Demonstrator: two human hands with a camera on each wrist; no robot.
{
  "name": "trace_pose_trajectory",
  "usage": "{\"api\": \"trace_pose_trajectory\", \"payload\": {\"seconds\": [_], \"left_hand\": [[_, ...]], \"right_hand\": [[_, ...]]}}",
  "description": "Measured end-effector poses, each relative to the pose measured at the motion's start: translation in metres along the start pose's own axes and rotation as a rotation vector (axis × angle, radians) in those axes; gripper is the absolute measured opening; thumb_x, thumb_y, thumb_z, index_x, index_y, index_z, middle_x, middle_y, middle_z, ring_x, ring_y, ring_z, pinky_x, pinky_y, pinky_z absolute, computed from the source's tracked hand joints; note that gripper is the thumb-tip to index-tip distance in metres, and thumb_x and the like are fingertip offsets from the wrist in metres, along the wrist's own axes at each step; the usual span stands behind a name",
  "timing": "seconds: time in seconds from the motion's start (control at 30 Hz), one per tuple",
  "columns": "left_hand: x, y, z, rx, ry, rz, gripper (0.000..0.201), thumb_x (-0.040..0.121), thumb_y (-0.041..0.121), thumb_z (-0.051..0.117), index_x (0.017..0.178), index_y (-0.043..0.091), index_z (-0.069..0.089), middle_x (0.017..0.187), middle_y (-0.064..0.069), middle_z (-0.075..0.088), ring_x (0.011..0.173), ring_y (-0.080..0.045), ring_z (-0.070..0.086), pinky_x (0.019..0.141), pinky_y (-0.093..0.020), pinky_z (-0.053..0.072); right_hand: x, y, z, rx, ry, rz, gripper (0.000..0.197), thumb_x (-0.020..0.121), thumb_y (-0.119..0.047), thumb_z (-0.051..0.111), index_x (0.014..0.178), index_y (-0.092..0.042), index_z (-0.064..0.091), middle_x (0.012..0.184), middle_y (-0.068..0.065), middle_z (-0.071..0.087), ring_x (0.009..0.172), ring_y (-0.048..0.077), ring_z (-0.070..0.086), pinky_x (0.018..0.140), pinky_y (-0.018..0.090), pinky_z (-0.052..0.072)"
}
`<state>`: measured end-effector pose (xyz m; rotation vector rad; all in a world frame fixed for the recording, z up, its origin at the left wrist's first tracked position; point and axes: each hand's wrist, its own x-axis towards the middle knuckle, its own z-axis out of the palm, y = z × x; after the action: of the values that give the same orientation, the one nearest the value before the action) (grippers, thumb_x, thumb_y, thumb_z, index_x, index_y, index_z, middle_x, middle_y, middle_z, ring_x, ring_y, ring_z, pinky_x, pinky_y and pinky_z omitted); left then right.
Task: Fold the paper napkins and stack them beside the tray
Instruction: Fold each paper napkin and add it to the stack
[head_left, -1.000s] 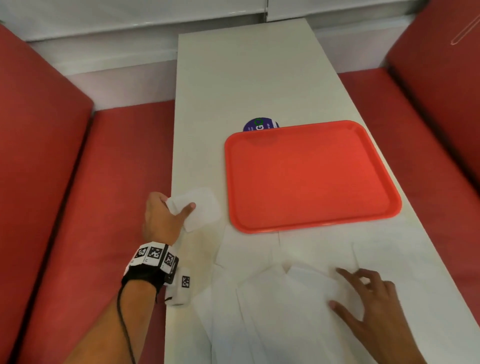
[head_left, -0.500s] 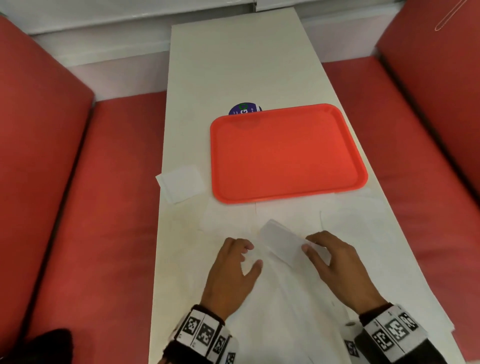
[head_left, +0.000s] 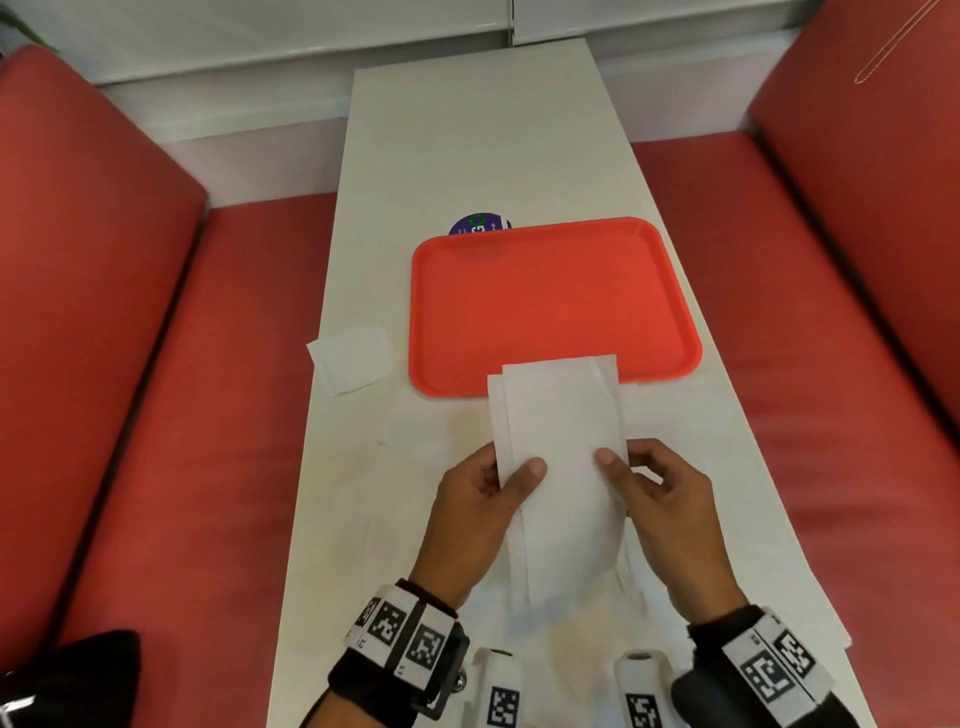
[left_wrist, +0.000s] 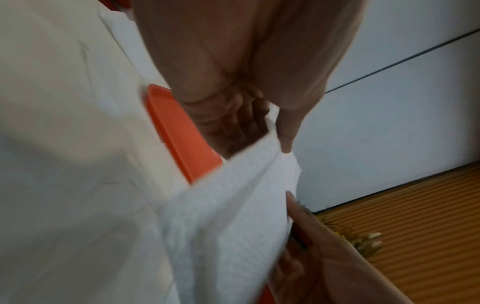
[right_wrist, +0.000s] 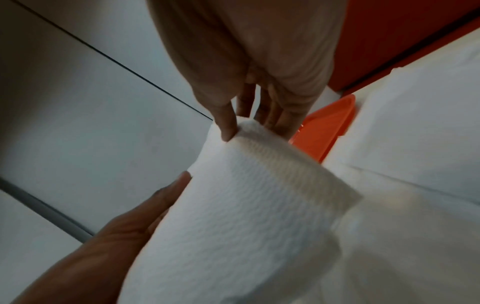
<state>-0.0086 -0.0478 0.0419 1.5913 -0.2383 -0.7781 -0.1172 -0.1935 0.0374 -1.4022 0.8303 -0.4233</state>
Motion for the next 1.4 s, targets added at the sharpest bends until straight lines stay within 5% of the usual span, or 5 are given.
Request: {"api": "trace_pose_trajectory", "payload": {"seconds": [0.3, 0.6, 0.77, 1.2, 1.4], "left_hand": [[0.016, -0.048, -0.015, 0.356, 0.078, -0.159, 0.031, 0.091, 0.042, 0.071, 0.101, 0.013, 0.069, 0.089, -0.003, 0.074, 0.083, -0.022, 0.071, 0.069, -0.033, 0.058], [0.010, -0.032, 0.014, 0.296, -0.062, -0.101, 0.062, 0.082, 0.077, 0.057, 0.105, 0.021, 0.068, 0.108, 0.012, 0.071, 0.104, -0.008, 0.066, 0.091, -0.028, 0.055], [0.011, -0.001, 0.017, -0.027, -0.073, -0.114, 0.021, 0.095, 0.020, 0.068, 0.115, 0.015, 0.074, 0.111, 0.000, 0.078, 0.105, -0.020, 0.073, 0.097, -0.048, 0.057], [0.010, 0.006, -0.015, -0.082, 0.018, 0.014, 0.017, 0.090, 0.003, 0.070, 0.107, 0.004, 0.073, 0.090, -0.029, 0.068, 0.072, -0.021, 0.064, 0.064, -0.026, 0.056], [0.009, 0.012, -0.021, -0.024, -0.057, 0.106, 0.027, 0.097, -0.014, 0.047, 0.086, 0.000, 0.068, 0.071, 0.013, 0.063, 0.066, -0.003, 0.058, 0.065, -0.015, 0.049]], "right_hand": [[0.010, 0.042, -0.021, -0.283, 0.057, -0.008, 0.008, 0.096, -0.031, 0.064, 0.090, -0.032, 0.070, 0.089, -0.012, 0.075, 0.079, 0.016, 0.070, 0.063, 0.014, 0.052], [0.002, 0.007, -0.019, 0.067, -0.098, 0.094, 0.017, 0.097, -0.026, 0.060, 0.107, -0.016, 0.069, 0.100, 0.005, 0.077, 0.093, 0.023, 0.074, 0.080, 0.038, 0.059], [0.005, -0.005, -0.016, 0.129, -0.148, 0.151, 0.021, 0.096, -0.026, 0.060, 0.113, -0.014, 0.067, 0.101, 0.008, 0.078, 0.096, 0.026, 0.074, 0.081, 0.043, 0.060], [0.009, -0.006, -0.016, 0.146, -0.198, 0.083, 0.020, 0.095, -0.014, 0.061, 0.110, -0.016, 0.074, 0.106, 0.004, 0.077, 0.097, 0.022, 0.074, 0.078, 0.033, 0.062], [0.013, -0.015, -0.016, 0.174, -0.308, 0.112, 0.049, 0.100, -0.005, 0.035, 0.087, -0.014, 0.081, 0.105, 0.004, 0.076, 0.093, 0.020, 0.069, 0.073, 0.027, 0.055]]}}
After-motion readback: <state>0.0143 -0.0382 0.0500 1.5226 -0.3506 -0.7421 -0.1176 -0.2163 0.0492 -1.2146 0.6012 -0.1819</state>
